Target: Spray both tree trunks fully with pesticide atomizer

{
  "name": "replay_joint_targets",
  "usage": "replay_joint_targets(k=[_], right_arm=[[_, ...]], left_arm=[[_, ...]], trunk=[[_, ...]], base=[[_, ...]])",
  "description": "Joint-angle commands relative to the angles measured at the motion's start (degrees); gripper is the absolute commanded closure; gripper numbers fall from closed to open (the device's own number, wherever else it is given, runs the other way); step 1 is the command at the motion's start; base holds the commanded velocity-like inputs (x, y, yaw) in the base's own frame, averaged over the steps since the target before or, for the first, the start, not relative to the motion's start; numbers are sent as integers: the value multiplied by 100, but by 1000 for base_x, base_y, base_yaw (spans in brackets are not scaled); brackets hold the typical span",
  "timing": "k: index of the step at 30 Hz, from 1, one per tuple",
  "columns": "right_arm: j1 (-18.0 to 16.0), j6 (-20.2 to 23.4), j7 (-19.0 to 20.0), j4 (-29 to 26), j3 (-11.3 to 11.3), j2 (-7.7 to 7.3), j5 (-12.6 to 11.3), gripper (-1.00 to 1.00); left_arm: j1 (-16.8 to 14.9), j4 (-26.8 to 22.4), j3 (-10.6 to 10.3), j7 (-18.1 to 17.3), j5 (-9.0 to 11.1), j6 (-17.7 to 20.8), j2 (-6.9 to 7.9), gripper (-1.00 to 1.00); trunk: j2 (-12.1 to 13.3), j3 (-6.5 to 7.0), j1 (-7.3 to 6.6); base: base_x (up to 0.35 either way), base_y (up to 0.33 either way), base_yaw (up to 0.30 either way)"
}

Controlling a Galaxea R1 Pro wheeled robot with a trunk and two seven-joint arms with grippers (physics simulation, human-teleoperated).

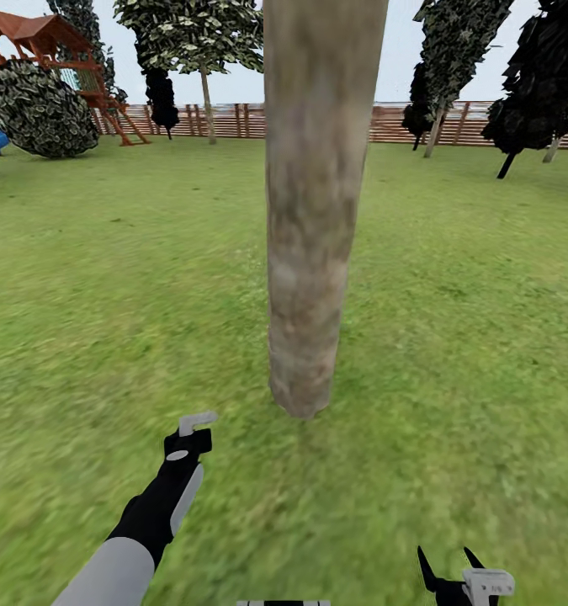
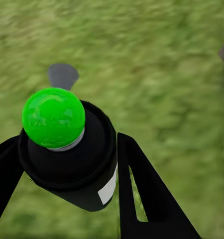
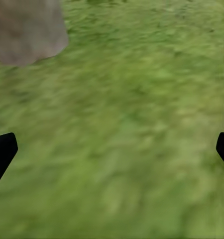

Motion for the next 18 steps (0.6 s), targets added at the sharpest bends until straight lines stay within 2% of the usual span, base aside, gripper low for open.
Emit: replay_joint_targets(k=[1, 9, 18], right_arm=[[0, 0, 0, 0, 1, 0, 0, -100], [0, 0, 0, 0, 2, 0, 0, -100], [0, -1, 0, 0, 1, 0, 0, -100]], left_arm=[[0, 0, 0, 0, -3, 0, 0, 100], [0, 0, 0, 0, -3, 0, 0, 100], [0, 0, 0, 0, -3, 0, -1, 100]], trunk=[[0, 0, 0], [0, 0, 0], [0, 0, 0]], base=[[0, -271, 2], [0, -271, 8], [-11, -271, 158]])
